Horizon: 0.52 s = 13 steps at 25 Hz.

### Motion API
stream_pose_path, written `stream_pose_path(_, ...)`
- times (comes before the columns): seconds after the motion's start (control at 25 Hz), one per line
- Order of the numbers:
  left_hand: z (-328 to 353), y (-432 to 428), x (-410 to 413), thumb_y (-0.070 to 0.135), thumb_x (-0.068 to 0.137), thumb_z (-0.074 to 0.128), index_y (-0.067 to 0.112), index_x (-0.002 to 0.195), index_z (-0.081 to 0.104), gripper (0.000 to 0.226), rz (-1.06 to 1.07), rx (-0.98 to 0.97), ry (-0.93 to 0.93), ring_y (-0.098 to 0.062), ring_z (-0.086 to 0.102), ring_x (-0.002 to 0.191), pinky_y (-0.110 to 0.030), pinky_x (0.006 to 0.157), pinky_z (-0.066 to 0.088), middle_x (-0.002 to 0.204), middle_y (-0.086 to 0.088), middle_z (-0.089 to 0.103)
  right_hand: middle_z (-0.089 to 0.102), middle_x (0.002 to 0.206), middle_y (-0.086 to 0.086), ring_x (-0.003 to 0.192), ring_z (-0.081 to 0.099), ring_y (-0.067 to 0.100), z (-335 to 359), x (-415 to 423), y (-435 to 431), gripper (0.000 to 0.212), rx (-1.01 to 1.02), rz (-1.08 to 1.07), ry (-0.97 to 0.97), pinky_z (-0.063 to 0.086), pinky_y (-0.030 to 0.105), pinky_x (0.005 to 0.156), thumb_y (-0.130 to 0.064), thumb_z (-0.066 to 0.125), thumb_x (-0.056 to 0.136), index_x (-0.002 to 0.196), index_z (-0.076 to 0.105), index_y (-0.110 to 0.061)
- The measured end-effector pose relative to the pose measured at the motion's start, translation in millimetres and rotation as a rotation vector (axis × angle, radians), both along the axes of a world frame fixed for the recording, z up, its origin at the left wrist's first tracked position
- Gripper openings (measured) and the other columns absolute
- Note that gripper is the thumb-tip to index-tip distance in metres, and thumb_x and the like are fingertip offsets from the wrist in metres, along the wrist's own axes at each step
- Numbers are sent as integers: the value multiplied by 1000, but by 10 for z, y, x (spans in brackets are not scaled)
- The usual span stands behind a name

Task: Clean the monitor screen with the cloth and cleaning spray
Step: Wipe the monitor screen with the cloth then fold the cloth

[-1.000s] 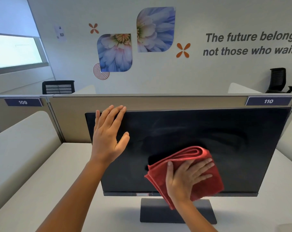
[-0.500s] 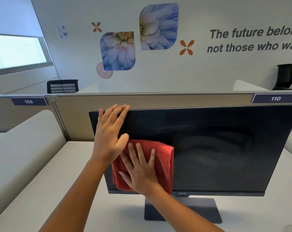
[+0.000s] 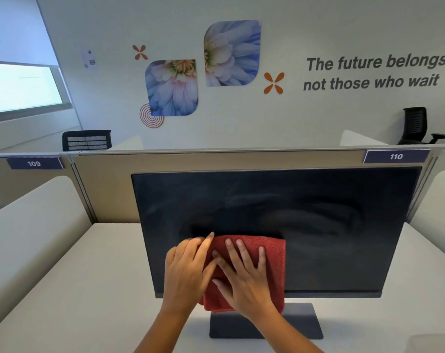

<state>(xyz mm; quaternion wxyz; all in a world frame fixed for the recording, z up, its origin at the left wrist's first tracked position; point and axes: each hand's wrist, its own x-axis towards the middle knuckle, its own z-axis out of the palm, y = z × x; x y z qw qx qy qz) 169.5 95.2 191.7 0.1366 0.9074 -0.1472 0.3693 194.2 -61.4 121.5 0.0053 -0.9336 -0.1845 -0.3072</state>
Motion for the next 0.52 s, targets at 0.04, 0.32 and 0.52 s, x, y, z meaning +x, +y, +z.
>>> stream_pose_path(0.04,-3,-27,-5,45,85,51,17,115,62,43,-6,2,22,-21,65,91,-36,77,52,102,-2,70,19,156,3,143,15,26,7,-35,-64,64,8,-3,3,-7,56,115,-60,33,90,147,24,-32)
stream_pose_path(0.32,-58,-269,-176,25,80,70,20,91,66,12,-176,-126,191,-14,59,70,-28,58,52,81,4,65,23,153,11,143,14,34,-50,-375,-452,61,115,-26,-128,7,63,112,-54,39,92,147,22,-35)
stream_pose_path(0.52,-95,-409,-454,19,80,62,28,87,63,12,-313,-81,242,-5,61,73,-14,64,41,82,14,70,53,134,11,130,44,33,-57,-749,-848,65,170,-62,-95,18,59,110,-35,62,80,141,41,-27)
